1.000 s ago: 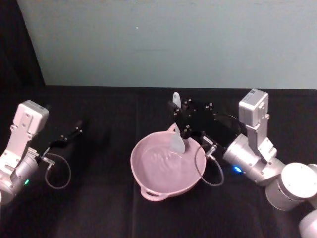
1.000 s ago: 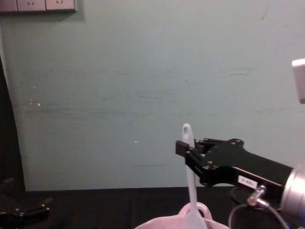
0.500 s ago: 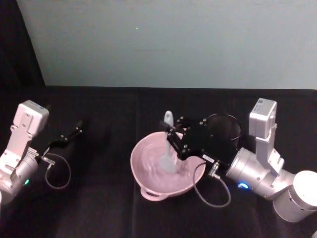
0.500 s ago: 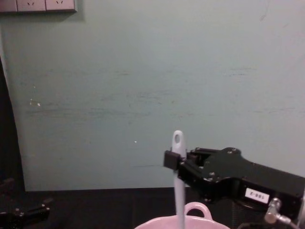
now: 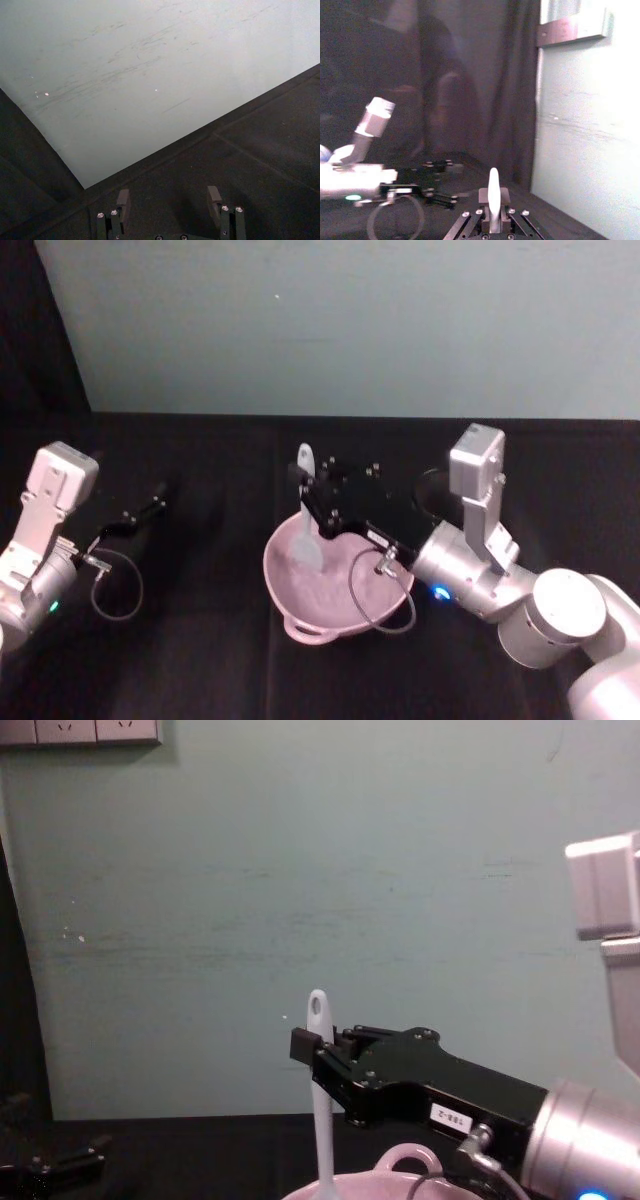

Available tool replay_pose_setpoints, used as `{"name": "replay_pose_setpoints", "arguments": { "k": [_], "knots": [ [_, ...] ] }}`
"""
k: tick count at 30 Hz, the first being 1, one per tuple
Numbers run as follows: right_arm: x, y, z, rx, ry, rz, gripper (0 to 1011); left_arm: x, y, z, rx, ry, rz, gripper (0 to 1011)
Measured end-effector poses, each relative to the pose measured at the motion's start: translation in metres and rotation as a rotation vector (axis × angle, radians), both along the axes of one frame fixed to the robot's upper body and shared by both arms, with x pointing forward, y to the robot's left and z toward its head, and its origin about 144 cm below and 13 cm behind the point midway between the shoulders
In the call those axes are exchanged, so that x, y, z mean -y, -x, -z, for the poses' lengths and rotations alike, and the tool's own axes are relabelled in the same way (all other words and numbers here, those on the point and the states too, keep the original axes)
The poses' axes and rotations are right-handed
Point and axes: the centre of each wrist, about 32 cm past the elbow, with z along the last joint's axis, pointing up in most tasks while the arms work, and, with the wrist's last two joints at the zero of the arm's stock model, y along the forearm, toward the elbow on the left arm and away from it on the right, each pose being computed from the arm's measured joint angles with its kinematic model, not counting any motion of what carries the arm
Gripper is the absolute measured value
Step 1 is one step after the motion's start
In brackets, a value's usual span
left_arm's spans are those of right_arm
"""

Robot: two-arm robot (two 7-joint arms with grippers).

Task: Use the one hand to pick up the spoon and stir the clear water in the bowl.

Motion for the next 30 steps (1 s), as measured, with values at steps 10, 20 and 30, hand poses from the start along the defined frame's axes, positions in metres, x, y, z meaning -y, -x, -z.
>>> {"name": "replay_pose_setpoints", "arguments": {
  "k": [10, 20, 30],
  "knots": [
    [-0.001, -0.012, 0.002, 0.046, 0.056, 0.167, 116, 0.000, 0.000, 0.000, 0.000, 0.000, 0.000, 1005],
    [0.021, 0.003, -0.006, 0.046, 0.064, 0.222, 116, 0.000, 0.000, 0.000, 0.000, 0.000, 0.000, 1005],
    [0.030, 0.020, -0.010, 0.009, 0.061, 0.089, 116, 0.000, 0.000, 0.000, 0.000, 0.000, 0.000, 1005]
  ]
}}
